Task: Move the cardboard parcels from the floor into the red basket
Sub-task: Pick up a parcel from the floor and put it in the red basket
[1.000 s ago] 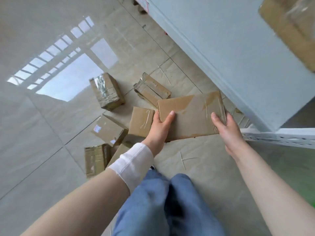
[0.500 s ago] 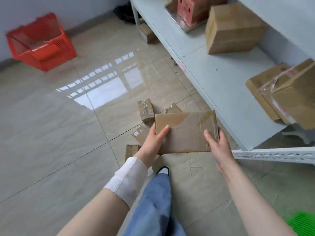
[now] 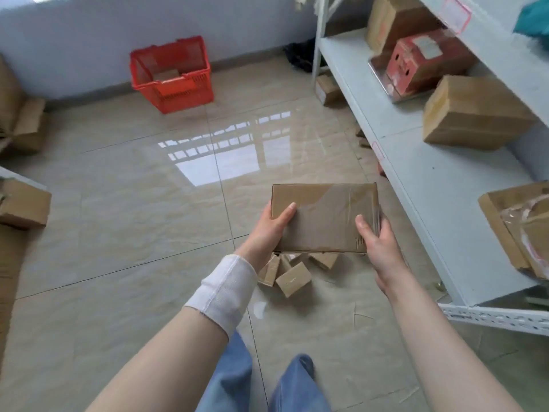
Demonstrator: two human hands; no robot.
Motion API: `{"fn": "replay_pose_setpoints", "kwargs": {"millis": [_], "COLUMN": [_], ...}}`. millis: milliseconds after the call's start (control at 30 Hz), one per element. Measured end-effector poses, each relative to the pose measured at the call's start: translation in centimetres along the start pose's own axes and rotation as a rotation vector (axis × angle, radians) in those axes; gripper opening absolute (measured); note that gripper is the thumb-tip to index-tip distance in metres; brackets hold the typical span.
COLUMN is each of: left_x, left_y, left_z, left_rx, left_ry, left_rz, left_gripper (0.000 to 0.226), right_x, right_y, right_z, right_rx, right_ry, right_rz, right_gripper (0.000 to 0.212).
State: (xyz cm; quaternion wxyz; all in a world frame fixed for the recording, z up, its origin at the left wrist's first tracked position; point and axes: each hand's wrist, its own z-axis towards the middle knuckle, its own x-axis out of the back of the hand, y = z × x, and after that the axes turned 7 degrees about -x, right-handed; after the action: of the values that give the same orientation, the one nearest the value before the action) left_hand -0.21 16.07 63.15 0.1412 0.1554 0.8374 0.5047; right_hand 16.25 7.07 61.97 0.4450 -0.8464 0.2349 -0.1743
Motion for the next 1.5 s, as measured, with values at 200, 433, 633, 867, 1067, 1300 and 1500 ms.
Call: {"fn": "replay_pose_setpoints", "kwargs": {"millis": [200,433,633,867,1067,1300,1500], "left_x": [11.8,27.7,37.6,45.5,50.7,57.7,64.7], "left_y": [3.4,7.1,9.6,13.9,19.8,25.9,31.0], "left_z": [1.7,5.7,10.5,20.3,30.4,41.9,53.4], "left_rx": [-0.016,-0.004,0.019,-0.027,-0.047,0.011,0.034], "left_ry": [0.106,0.196,0.297,0.303,0.340,0.434,0.462], "left_rz": [-0.033,-0.101,-0.122,-0.152,-0.166,-0.193,-0.155], "left_gripper": [0.043,0.048,0.057,0.049,0.048,0.065,0.072], "right_x": [-12.0,-28.9,-40.3,-49.8,-57.4,-66.7,-75.7], "right_y": [-4.0,-8.4,-11.0,-15.9,-22.6,-30.0,-35.9], "right_z": [0.8,3.2,7.1,14.9,24.1,33.7,43.5], "right_rx": [0.019,0.023,0.000,0.010,0.019,0.009,-0.005], "right_ry": [-0.088,-0.161,-0.217,-0.219,-0.246,-0.297,-0.292], "right_rz": [-0.062,-0.117,-0.105,-0.100,-0.124,-0.154,-0.155], "right_gripper": [0.046,0.045,0.045,0.045,0.045,0.048,0.049]}}
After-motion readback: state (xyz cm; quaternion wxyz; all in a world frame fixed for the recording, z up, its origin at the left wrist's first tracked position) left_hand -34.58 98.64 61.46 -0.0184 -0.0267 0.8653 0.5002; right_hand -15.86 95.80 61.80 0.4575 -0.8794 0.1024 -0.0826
